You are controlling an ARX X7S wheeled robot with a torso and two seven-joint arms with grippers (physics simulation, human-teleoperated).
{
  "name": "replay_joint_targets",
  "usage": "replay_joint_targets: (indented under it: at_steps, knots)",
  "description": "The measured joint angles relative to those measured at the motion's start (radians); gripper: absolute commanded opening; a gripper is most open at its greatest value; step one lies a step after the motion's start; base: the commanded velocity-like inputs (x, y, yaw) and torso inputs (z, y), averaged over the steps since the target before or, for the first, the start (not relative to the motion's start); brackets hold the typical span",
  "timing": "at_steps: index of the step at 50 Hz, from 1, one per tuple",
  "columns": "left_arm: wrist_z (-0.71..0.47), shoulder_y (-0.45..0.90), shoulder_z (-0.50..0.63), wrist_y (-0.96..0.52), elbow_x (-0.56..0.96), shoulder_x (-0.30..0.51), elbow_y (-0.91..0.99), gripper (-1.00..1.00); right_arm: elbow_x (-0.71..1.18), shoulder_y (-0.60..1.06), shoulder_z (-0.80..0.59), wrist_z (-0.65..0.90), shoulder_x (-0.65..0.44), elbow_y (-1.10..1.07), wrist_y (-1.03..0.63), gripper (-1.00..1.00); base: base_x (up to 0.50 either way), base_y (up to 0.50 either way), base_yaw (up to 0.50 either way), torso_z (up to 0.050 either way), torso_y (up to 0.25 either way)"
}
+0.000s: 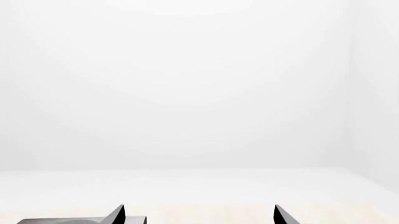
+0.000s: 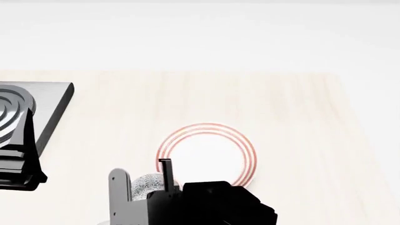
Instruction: Pick the akita bowl between the plate and the ramekin and place it on the plate.
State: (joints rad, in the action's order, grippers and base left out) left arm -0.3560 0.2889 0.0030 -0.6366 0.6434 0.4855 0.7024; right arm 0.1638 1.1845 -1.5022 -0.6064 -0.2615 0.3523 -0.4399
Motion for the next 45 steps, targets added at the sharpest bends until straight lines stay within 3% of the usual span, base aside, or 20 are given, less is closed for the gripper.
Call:
replay_joint_targets:
  at_steps: [29,45]
  knots:
    - [-0.017,0.005,-0.004,-0.012,0.022,0.011,0.027,1.00,-0.001,0.122,0.045,-0.007,-0.094,-0.203,-0.144,-1.00,0.00,0.00,0.00,0.000,0.000]
    - [-0.012,0.000,0.008,-0.003,0.019,0.013,0.024,1.00,0.005,0.174,0.117,0.011,-0.034,0.092,-0.069,-1.00,0.00,0.00,0.00,0.000,0.000]
